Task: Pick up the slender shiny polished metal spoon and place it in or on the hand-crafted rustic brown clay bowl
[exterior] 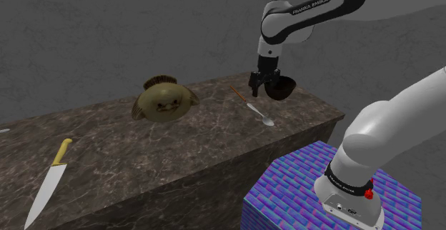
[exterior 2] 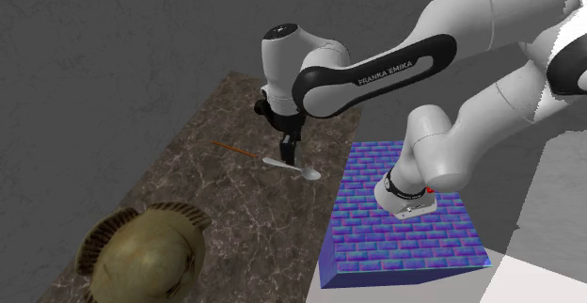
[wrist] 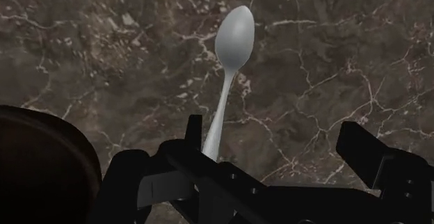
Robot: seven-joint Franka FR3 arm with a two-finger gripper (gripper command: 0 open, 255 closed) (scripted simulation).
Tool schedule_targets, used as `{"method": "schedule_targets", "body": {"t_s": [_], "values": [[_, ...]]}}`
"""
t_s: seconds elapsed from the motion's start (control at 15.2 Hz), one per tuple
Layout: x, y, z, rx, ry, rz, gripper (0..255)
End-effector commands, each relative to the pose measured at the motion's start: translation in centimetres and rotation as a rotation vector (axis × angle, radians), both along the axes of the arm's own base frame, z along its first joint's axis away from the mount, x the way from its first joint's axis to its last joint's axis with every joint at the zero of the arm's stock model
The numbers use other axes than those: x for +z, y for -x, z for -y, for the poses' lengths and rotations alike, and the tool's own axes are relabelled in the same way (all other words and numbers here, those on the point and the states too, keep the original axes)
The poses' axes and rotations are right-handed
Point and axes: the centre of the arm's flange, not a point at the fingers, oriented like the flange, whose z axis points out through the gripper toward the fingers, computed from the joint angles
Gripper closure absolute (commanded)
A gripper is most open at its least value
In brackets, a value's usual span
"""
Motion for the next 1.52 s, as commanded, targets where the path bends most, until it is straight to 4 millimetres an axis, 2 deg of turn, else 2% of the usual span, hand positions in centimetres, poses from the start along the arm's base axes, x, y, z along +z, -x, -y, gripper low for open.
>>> {"method": "schedule_targets", "body": {"t_s": [0.0,0.2,0.73,1.25,1.32,1.45], "values": [[-2.7,-1.0,1.1,-0.055,-0.003,-0.01,0],[-6.3,-2.3,2.6,-0.135,-0.009,-0.026,0],[-10.6,-2.1,2.0,-0.144,-0.009,-0.028,0],[-10.6,-2.1,2.0,-0.144,-0.009,-0.028,0],[-10.6,-2.1,2.0,-0.144,-0.009,-0.028,255],[-10.6,-2.1,2.0,-0.144,-0.009,-0.028,255]]}}
